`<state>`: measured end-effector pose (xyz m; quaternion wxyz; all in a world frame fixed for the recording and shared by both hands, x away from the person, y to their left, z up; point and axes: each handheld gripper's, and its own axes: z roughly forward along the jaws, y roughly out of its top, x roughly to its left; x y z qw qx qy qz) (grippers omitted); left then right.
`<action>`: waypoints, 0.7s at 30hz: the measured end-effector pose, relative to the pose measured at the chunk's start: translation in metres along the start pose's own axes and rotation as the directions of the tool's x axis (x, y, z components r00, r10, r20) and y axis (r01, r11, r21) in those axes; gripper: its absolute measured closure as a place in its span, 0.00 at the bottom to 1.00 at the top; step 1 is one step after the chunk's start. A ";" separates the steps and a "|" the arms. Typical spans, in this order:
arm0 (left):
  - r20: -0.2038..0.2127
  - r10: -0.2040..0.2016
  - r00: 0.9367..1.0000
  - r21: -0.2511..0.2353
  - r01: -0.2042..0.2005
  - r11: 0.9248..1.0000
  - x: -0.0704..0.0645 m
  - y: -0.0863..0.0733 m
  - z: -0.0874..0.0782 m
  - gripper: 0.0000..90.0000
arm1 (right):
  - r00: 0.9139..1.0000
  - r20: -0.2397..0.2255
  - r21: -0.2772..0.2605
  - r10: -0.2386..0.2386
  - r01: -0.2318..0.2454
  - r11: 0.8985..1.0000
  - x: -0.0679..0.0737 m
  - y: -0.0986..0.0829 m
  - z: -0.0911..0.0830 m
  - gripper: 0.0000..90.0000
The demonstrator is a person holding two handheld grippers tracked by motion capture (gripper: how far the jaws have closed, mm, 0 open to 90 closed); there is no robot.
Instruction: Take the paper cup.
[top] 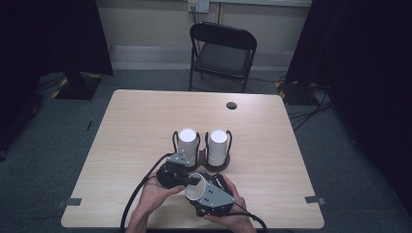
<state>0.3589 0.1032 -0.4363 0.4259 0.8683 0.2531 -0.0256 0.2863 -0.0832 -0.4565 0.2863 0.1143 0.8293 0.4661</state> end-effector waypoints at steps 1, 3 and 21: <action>0.000 0.002 1.000 -0.004 -0.002 1.000 0.000 0.000 0.000 0.96 | 1.000 -0.002 -0.003 0.002 -0.002 1.000 -0.001 0.000 -0.001 0.25; -0.003 -0.002 1.000 -0.025 0.002 1.000 -0.001 0.000 0.000 0.96 | 1.000 -0.005 -0.006 0.010 -0.010 1.000 -0.003 0.000 -0.002 0.25; -0.061 0.030 0.998 -0.230 -0.044 0.972 -0.001 -0.012 -0.009 0.78 | 0.992 0.041 -0.056 0.118 -0.115 0.992 -0.012 -0.004 -0.002 0.26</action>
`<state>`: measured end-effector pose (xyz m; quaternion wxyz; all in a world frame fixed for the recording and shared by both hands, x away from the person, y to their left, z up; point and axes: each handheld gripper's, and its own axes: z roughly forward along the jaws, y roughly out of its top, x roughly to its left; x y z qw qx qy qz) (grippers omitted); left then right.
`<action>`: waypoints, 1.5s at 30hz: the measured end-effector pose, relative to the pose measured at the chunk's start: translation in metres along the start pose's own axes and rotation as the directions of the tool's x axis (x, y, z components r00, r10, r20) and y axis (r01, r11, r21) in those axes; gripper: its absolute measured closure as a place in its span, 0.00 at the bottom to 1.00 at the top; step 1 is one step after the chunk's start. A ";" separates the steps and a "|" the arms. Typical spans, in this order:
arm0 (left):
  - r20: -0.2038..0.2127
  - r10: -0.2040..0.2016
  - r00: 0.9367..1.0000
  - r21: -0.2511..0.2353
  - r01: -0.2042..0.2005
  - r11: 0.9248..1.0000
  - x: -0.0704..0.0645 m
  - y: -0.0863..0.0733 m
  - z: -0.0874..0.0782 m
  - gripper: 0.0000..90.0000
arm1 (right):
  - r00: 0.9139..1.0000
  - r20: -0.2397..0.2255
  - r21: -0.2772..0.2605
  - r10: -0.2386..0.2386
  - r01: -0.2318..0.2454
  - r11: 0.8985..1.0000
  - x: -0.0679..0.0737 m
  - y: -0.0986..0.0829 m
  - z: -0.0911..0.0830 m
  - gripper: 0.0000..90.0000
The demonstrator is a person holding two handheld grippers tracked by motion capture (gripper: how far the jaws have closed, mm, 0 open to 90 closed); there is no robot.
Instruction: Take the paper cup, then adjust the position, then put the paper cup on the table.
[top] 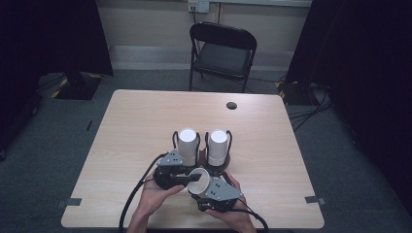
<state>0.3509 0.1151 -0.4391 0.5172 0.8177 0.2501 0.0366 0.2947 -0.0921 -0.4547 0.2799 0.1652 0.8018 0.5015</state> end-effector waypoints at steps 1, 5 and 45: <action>-0.005 -0.007 1.000 -0.024 0.007 1.000 -0.001 -0.001 -0.001 0.75 | 1.000 0.002 -0.001 0.006 -0.006 1.000 -0.001 -0.001 -0.001 0.26; -0.036 -0.055 0.998 -0.090 0.051 0.995 0.001 -0.006 -0.003 0.58 | 0.997 0.008 -0.019 0.072 -0.072 0.997 -0.005 -0.007 -0.005 0.26; -0.266 -0.087 0.960 -0.273 0.011 0.962 0.010 -0.050 -0.024 0.18 | 0.914 0.203 -0.082 0.351 -0.342 0.936 -0.085 -0.026 -0.046 0.27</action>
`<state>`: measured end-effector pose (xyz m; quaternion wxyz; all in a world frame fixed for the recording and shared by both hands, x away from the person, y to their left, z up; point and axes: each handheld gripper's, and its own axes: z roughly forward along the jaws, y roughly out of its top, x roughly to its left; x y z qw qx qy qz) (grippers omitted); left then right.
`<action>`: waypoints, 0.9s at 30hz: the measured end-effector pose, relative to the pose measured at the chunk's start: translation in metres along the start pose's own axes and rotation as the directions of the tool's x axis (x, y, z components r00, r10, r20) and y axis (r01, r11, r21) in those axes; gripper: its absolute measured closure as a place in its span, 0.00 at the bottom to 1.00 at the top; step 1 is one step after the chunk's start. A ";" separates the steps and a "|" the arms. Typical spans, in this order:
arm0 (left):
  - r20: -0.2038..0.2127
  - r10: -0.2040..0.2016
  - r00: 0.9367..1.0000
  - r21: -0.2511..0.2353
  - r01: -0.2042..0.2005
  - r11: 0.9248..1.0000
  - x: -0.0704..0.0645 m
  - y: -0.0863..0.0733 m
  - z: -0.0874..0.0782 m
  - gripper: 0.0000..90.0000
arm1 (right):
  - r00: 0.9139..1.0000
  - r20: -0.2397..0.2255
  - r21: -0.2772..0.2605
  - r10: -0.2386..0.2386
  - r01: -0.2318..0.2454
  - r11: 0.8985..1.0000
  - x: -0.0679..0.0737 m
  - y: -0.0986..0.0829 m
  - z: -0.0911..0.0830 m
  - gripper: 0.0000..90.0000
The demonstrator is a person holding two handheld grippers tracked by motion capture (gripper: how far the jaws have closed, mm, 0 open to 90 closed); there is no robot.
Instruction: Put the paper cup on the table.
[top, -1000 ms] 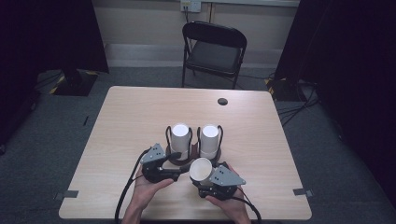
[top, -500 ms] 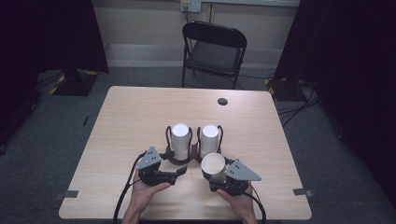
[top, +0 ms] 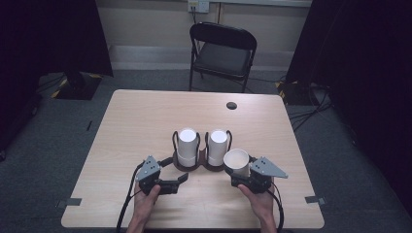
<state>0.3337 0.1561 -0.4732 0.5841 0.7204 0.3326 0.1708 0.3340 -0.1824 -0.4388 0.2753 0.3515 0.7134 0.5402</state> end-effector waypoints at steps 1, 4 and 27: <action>-0.006 -0.004 1.000 0.000 0.004 1.000 0.001 -0.002 -0.001 0.18 | 1.000 0.004 -0.001 0.002 -0.002 1.000 -0.001 0.001 0.000 0.27; -0.044 -0.003 0.999 0.002 0.003 1.000 0.002 -0.007 -0.001 0.18 | 1.000 0.022 -0.003 0.003 -0.003 1.000 -0.007 0.003 0.004 0.27; -0.146 0.040 0.988 -0.036 -0.046 0.998 -0.002 -0.026 -0.007 0.17 | 0.989 0.117 -0.034 0.091 -0.087 0.996 -0.063 0.027 0.026 0.27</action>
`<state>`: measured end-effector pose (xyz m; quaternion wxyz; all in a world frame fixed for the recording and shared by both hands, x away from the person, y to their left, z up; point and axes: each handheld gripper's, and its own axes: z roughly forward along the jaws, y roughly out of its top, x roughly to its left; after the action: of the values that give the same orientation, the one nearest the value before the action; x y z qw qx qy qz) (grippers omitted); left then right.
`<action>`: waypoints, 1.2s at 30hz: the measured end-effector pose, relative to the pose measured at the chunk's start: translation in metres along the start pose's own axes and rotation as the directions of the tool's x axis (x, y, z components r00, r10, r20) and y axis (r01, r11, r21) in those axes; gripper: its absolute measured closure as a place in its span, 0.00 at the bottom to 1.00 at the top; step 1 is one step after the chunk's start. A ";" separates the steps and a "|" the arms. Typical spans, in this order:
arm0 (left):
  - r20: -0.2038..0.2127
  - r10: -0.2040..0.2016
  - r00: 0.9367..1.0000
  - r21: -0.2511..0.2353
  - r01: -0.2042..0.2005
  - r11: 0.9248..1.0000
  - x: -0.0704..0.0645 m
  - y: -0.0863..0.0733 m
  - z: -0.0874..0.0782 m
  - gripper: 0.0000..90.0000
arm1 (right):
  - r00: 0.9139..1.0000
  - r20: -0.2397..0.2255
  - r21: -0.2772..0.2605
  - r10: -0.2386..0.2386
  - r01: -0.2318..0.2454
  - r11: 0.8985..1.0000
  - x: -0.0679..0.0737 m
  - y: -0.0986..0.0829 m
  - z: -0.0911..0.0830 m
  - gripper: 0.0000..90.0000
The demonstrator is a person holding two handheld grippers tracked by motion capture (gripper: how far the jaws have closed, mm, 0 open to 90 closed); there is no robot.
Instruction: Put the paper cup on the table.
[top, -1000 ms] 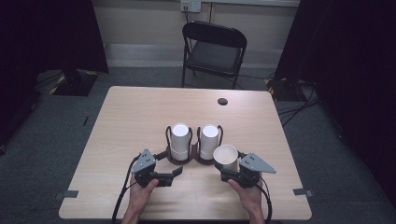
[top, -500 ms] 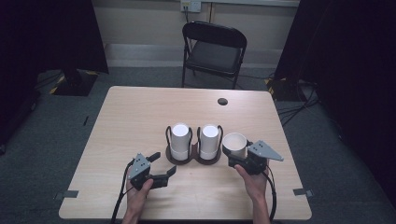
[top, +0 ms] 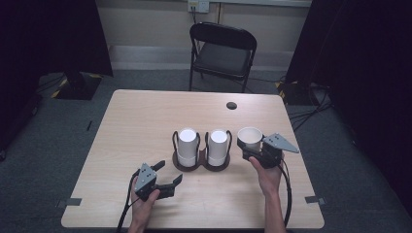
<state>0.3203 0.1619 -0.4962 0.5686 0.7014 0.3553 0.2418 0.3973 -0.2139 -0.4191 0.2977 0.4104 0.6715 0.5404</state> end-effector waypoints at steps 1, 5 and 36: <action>0.000 0.006 1.000 -0.005 -0.006 1.000 -0.001 0.000 -0.001 0.17 | 1.000 0.003 0.005 0.003 -0.003 1.000 -0.003 0.000 0.003 0.27; -0.025 0.020 0.999 -0.023 -0.021 1.000 -0.003 -0.001 -0.002 0.17 | 1.000 0.016 0.008 -0.004 0.004 1.000 -0.010 0.002 0.011 0.27; -0.086 0.036 0.996 -0.090 -0.043 0.995 -0.008 -0.004 -0.008 0.18 | 0.997 0.063 0.051 0.051 -0.054 0.997 -0.048 -0.012 0.080 0.26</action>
<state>0.3084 0.1610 -0.4981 0.5799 0.6705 0.3536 0.2985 0.4855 -0.2182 -0.4521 0.2933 0.4520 0.6649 0.5174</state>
